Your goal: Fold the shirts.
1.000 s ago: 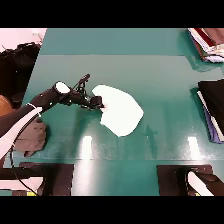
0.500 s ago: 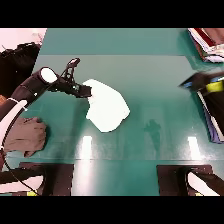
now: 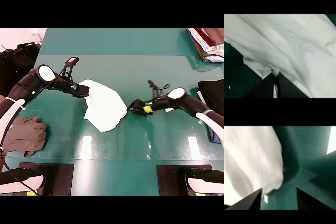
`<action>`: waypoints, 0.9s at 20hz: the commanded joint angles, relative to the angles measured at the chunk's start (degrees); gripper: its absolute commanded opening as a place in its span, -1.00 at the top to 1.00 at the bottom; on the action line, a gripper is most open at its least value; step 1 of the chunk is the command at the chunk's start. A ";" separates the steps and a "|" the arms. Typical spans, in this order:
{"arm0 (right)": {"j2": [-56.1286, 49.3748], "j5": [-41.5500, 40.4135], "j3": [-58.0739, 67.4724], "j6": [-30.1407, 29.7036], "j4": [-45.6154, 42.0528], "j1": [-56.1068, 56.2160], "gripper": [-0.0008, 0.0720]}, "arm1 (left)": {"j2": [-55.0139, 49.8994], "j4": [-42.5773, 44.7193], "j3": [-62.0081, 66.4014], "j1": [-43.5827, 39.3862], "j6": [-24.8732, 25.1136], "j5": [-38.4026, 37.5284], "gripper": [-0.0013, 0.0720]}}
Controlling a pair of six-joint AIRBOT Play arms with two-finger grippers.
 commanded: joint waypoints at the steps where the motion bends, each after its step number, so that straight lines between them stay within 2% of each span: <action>1: -7.41 -2.36 4.63 -1.46 3.37 3.69 -0.20 | 0.04 0.24 0.07 0.07 -0.02 -0.17 0.90; 2: -8.48 -1.86 5.73 -1.46 3.39 3.69 0.00 | 0.04 0.24 0.07 0.07 -0.02 -0.17 0.90; 4: -9.18 -1.46 7.13 -1.77 2.43 3.61 0.78 | 0.04 0.79 0.07 0.07 0.00 -0.66 0.90; 5: -8.76 -1.51 7.80 -1.81 1.01 3.32 0.93 | 0.04 1.57 0.07 0.07 -0.07 -1.05 0.90; 7: -6.56 -1.62 9.70 -1.73 -4.24 1.70 0.94 | 0.09 5.46 0.07 0.07 -1.38 -1.77 0.90; 11: 3.69 -0.74 15.50 2.67 -16.98 -5.60 0.94 | 1.68 18.45 0.07 0.07 -8.57 -2.38 0.90; 15: 13.75 3.80 22.80 3.50 -24.37 -11.89 0.94 | 5.81 20.35 0.11 0.07 -10.49 0.83 0.90; 18: 20.59 5.33 26.93 3.50 -28.81 -13.84 0.94 | 13.07 20.52 0.13 0.07 -11.69 7.28 0.90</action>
